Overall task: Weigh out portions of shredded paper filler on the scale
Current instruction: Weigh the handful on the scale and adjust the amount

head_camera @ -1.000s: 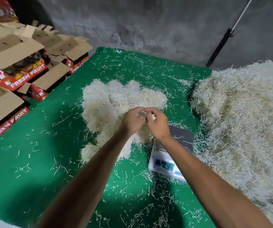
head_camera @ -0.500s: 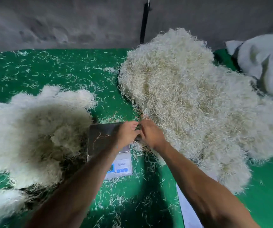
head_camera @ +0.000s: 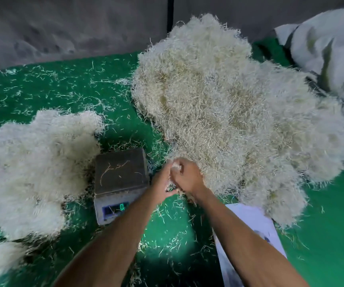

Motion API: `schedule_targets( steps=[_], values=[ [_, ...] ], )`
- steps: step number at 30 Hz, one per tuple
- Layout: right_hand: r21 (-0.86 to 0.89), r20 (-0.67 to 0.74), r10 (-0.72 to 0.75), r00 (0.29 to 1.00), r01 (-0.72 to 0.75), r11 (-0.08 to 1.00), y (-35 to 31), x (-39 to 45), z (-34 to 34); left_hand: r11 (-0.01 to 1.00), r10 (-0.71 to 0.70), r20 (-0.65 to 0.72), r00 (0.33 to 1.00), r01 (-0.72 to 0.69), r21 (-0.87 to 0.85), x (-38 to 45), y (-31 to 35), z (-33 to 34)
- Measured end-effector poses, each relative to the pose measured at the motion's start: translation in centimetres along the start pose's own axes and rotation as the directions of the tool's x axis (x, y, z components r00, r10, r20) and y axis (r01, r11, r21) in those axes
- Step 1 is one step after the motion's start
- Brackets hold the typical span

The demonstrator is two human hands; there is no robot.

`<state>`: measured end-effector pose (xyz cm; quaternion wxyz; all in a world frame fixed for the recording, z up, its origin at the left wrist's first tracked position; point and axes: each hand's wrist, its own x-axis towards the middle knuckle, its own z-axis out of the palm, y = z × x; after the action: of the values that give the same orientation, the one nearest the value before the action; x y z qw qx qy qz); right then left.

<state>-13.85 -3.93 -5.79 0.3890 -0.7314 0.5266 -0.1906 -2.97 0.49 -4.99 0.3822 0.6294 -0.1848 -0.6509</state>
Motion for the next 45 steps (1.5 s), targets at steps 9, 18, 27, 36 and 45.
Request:
schedule_targets(
  steps=[9, 18, 27, 36, 45],
  values=[
    [-0.273, -0.255, -0.307, 0.917, 0.236, 0.933, -4.4, 1.0, -7.2, 0.904, 0.296, -0.125, 0.947, -0.235, 0.356, -3.1, 14.5, 1.0],
    [-0.767, -0.177, -0.043, 0.983, -0.111, 0.632, -5.5, 4.3, -15.9, 0.589, 0.626, -0.03, 0.779, -0.447, 0.674, -9.1, 28.2, -1.8],
    [-0.286, -0.27, -0.264, 0.926, 0.185, 0.94, -16.8, 5.5, -16.2, 0.733, 0.556, 0.003, 0.831, -0.491, 0.471, -11.5, 30.9, 0.9],
    [-0.136, -0.333, -0.227, 0.915, 0.191, 0.972, -15.8, 5.8, -18.8, 0.124, 0.482, 0.184, 0.856, -0.275, 0.953, -13.3, 28.7, -0.3],
    [-0.518, -0.182, -0.405, 0.896, 0.263, 0.814, -16.2, 4.7, -16.2, 0.361, 0.794, -0.097, 0.6, -0.338, 0.869, -10.2, 29.8, 1.8]
  ],
)
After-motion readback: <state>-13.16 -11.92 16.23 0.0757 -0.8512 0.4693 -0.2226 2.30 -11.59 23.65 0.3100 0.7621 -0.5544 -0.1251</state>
